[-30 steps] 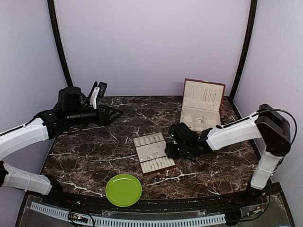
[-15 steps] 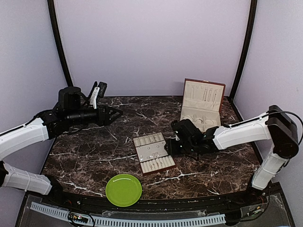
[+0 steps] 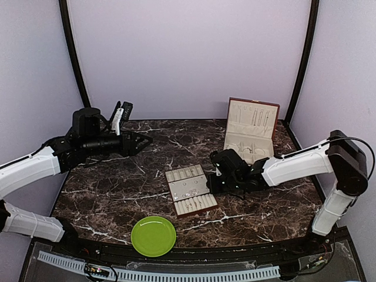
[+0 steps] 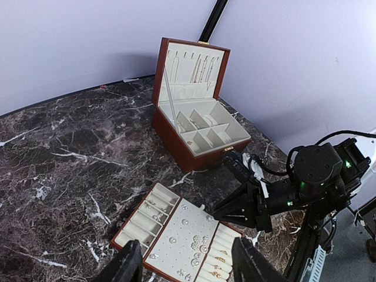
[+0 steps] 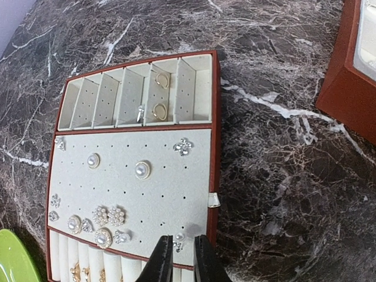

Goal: Organize the mixed jewelry
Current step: Adjust the earring on the earring holder.

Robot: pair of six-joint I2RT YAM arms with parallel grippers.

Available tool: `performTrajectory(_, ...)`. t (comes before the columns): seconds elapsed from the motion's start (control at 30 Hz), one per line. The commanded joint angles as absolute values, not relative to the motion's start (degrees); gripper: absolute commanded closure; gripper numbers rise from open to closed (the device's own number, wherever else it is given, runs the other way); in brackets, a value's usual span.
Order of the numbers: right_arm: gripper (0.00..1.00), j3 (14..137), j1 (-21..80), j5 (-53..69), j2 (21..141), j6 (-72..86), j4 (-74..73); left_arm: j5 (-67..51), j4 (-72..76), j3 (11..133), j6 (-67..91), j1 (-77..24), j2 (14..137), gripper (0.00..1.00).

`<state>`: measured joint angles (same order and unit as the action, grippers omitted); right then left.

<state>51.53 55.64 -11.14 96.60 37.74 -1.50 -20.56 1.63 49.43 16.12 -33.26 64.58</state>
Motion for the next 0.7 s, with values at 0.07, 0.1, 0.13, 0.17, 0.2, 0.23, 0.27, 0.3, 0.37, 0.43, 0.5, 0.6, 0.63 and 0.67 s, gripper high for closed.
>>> performTrajectory(0.07, 0.87, 53.0, 56.0, -10.3, 97.4, 36.9, -0.3, -21.1, 2.6, 48.6, 15.6, -33.3, 63.1, 0.45)
performTrajectory(0.1, 0.87, 53.1, 56.0, -10.2, 97.4, 36.9, -0.3, -21.2, 2.6, 48.6, 15.6, -33.3, 63.1, 0.45)
performTrajectory(0.13, 0.88, 53.0, 56.0, -10.2, 97.5, 36.9, -0.3, -21.2, 2.6, 48.6, 15.6, -33.3, 63.1, 0.45)
performTrajectory(0.17, 0.88, 53.0, 56.0, -10.2, 97.6, 36.9, -0.3, -21.2, 2.6, 48.6, 15.6, -33.3, 63.1, 0.45)
performTrajectory(0.2, 0.88, 53.0, 56.0, -10.0, 97.6, 36.8, -0.3, -21.1, 2.6, 48.6, 15.6, -33.3, 63.1, 0.45)
performTrajectory(0.23, 0.88, 53.0, 55.9, -10.0, 97.7, 36.7, -0.3, -21.2, 2.6, 48.6, 15.6, -33.3, 63.1, 0.45)
performTrajectory(0.27, 0.88, 53.0, 56.0, -9.9, 97.8, 36.7, -0.3, -21.1, 2.6, 48.6, 15.6, -33.3, 63.1, 0.45)
performTrajectory(0.3, 0.88, 53.1, 56.0, -9.9, 97.9, 36.7, -0.3, -21.2, 2.6, 48.6, 15.6, -33.3, 63.1, 0.45)
performTrajectory(0.37, 0.88, 53.2, 56.0, -10.0, 98.1, 36.5, -0.5, -21.2, 2.6, 48.6, 15.6, -33.3, 63.2, 0.45)
performTrajectory(0.43, 0.89, 53.2, 55.9, -10.1, 98.2, 36.5, -0.9, -21.2, 2.6, 48.6, 15.6, -33.3, 63.2, 0.45)
performTrajectory(0.5, 0.89, 53.1, 56.0, -10.1, 98.3, 36.3, -1.4, -21.2, 2.6, 48.6, 15.6, -33.2, 63.3, 0.45)
performTrajectory(0.6, 0.9, 53.1, 56.0, -10.2, 98.8, 36.0, -2.3, -21.2, 2.6, 48.6, 15.6, -33.3, 63.3, 0.45)
performTrajectory(0.63, 0.9, 53.1, 56.1, -10.3, 98.9, 35.9, -2.7, -21.2, 2.6, 48.6, 15.6, -33.3, 63.3, 0.45)
performTrajectory(0.67, 0.9, 53.1, 56.1, -10.4, 99.0, 35.8, -3.0, -21.2, 2.6, 48.6, 15.6, -33.3, 63.4, 0.45)
